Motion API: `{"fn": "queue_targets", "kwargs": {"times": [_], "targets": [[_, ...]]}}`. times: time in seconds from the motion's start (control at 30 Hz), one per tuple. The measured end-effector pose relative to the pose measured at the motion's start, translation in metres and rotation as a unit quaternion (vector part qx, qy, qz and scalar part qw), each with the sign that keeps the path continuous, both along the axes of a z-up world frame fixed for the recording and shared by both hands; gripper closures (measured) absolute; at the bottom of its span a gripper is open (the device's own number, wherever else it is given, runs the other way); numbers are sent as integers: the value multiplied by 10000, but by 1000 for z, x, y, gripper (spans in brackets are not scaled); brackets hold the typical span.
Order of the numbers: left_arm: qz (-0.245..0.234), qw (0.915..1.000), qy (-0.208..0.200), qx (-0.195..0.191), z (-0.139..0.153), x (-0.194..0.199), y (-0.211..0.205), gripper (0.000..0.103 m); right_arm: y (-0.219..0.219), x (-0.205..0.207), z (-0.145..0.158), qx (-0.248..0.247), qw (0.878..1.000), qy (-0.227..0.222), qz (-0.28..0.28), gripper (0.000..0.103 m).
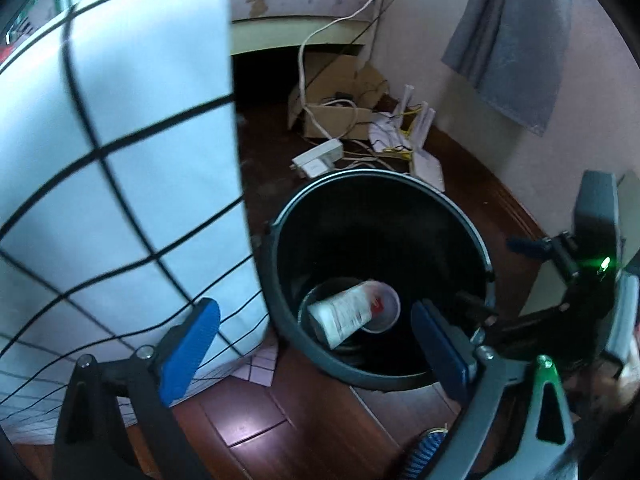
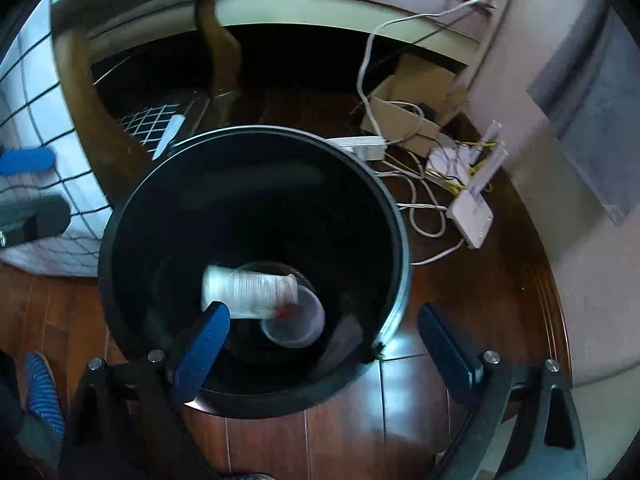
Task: Collect trash
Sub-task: 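Carry carton and bowl over the black bin and open both tools, then move both tools back toward the table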
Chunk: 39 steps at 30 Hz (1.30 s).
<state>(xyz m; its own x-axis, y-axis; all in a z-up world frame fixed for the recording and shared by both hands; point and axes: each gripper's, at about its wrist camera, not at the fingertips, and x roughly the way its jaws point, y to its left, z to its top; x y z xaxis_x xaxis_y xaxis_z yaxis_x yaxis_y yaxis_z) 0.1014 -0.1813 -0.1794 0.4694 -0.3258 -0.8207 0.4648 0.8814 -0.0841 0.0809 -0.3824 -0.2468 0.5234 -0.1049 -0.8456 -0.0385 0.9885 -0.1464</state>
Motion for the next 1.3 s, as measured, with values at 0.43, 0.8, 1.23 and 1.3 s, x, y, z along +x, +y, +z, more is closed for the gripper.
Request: {"fn": "queue_targets", "kwargs": {"times": [0.43,0.8,1.23,1.3], "targets": [[234,9990,-384,40,27,-5,14,2,7,-11,42,156,9988,-348,-298,0],[497,9967,-644,14,65,-25,40,2,44,-13,110,63,9968,-753,-253,0],[1438,9818,-1232,-138,119,-30,117,2,100,-8,171,432,9886,-1437,158,0],[1586,9787,-1297,-123,122,-30,131,2,113,-7,177,456,9865,-1554,258,0]]}}
